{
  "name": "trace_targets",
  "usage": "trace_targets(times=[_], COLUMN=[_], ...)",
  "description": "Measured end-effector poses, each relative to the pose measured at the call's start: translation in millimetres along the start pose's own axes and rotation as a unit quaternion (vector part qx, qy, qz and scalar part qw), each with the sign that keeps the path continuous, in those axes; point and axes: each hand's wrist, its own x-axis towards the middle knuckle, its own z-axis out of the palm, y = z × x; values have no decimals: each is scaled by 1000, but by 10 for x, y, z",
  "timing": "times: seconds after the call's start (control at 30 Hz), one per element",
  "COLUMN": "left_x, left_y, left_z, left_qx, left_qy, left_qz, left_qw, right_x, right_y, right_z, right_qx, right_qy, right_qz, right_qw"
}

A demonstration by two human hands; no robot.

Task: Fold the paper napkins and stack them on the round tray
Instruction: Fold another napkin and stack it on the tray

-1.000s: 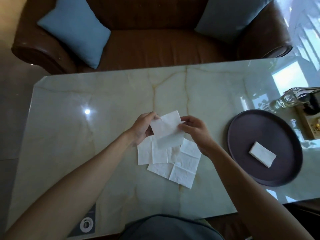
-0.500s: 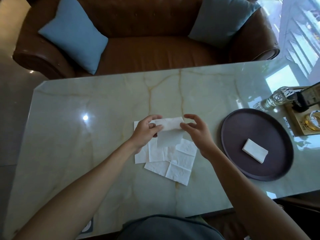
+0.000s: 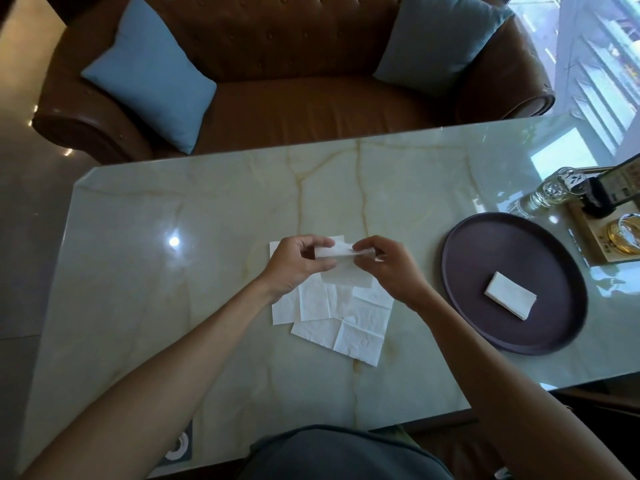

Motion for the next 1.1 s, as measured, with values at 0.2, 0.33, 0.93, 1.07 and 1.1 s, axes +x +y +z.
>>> trace_targets(times=[0.2, 0.33, 0.93, 1.07, 1.1], left_x=[34, 33, -14, -11, -8], left_y=[-80, -135, 47, 121, 134], left_z=[-19, -29, -75, -98, -102], left_qx=[167, 289, 77, -52, -89], left_qy=[38, 6, -72, -57, -57], left_qz=[54, 96, 16, -34, -44], left_qw=[984, 952, 994, 996, 993], right_x=[-36, -58, -15, -64, -94], right_y=[15, -1, -63, 79, 96], right_z=[-54, -97, -390, -384, -339], right_qx=[-55, -110, 16, 121, 133], right_qy=[12, 16, -8, -31, -60], right_qz=[-18, -28, 22, 85, 97], right_qw=[998, 993, 1000, 989, 984])
